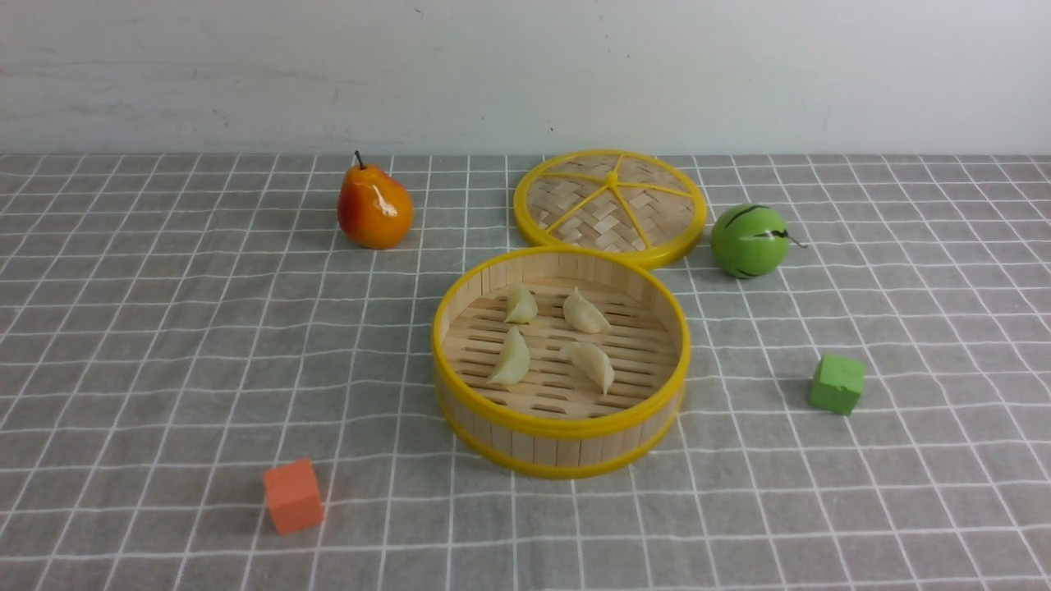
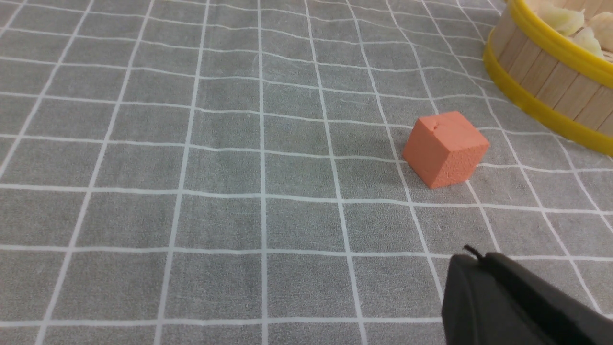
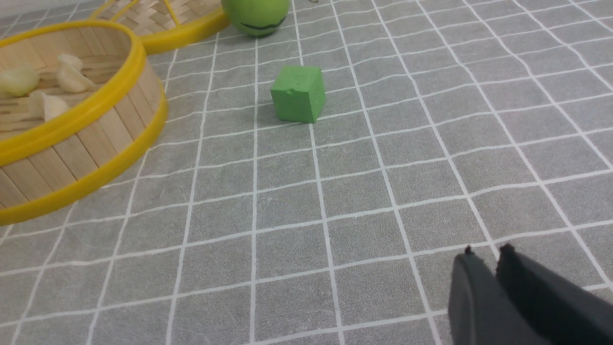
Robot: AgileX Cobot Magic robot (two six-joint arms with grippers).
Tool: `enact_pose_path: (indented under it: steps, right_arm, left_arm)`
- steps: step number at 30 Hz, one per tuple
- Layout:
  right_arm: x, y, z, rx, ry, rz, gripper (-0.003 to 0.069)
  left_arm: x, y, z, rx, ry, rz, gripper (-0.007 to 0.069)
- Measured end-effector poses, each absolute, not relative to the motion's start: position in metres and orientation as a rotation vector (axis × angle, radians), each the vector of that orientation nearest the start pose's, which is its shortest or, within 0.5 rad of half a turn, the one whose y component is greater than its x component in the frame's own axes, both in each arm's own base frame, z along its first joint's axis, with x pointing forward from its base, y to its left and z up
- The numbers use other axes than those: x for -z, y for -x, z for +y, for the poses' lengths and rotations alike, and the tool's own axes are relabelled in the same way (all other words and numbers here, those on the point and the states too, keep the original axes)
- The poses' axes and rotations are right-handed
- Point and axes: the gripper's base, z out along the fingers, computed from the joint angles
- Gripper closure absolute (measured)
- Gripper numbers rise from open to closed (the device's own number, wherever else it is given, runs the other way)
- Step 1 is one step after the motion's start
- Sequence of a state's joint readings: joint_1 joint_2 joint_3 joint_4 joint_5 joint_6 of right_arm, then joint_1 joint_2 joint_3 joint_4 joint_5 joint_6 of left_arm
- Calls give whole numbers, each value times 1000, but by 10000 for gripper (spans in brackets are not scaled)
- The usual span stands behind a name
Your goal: Put the dumplings into the steamer on the table with the grey tablecloth.
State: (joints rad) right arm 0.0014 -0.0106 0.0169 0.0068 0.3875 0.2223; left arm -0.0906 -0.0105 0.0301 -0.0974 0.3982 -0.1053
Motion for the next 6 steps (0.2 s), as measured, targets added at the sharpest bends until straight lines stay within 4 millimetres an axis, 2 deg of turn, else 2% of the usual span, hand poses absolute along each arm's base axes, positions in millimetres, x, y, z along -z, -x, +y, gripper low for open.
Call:
enact_pose_path:
  steps: [6]
  right_arm:
    - [-173, -52, 0, -160, -211, 1870, 578]
  left_arm:
    - [-168, -51, -8, 230, 74, 1905, 635]
